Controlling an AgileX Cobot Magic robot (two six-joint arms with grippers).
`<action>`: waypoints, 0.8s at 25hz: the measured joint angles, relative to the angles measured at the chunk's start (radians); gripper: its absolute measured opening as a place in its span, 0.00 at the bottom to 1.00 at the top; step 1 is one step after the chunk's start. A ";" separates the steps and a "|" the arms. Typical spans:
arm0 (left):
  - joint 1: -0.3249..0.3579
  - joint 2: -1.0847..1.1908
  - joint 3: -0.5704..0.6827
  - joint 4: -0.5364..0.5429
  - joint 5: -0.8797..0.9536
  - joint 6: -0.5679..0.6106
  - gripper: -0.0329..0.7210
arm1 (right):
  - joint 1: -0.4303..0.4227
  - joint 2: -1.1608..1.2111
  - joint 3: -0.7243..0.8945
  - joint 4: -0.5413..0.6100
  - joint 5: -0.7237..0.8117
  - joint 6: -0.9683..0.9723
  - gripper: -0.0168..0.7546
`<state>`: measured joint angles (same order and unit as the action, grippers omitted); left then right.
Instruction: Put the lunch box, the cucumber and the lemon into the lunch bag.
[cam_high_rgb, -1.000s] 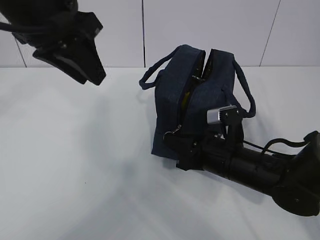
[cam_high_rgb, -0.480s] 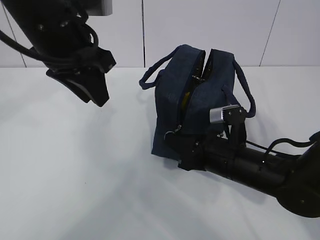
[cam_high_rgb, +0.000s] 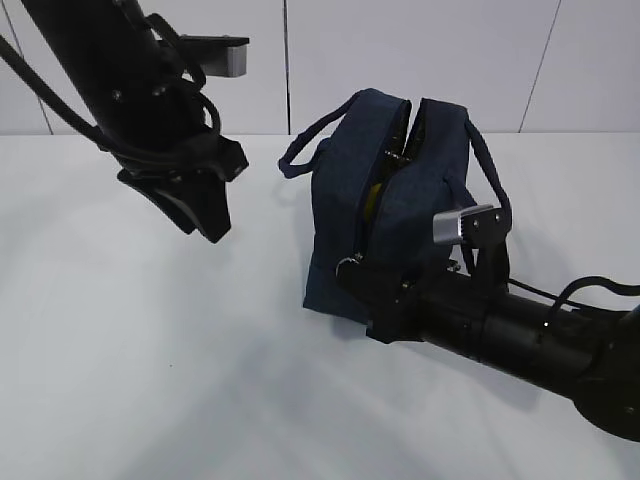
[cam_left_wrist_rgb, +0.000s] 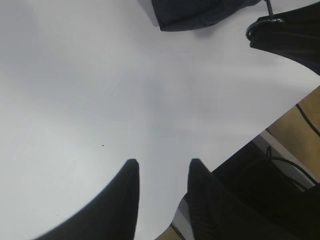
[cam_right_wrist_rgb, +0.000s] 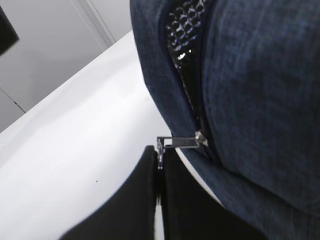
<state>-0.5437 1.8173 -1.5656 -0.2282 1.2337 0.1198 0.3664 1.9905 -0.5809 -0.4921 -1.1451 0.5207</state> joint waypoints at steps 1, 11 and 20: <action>0.000 0.007 0.000 -0.011 0.000 0.014 0.36 | 0.000 -0.007 0.000 0.000 0.006 0.000 0.04; 0.000 0.083 0.000 -0.098 -0.085 0.150 0.36 | 0.000 -0.065 0.002 0.001 0.095 -0.002 0.04; 0.000 0.083 0.000 -0.206 -0.225 0.301 0.36 | 0.000 -0.113 0.004 0.002 0.176 -0.003 0.04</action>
<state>-0.5437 1.8998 -1.5656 -0.4342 1.0085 0.4212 0.3664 1.8775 -0.5766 -0.4897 -0.9693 0.5178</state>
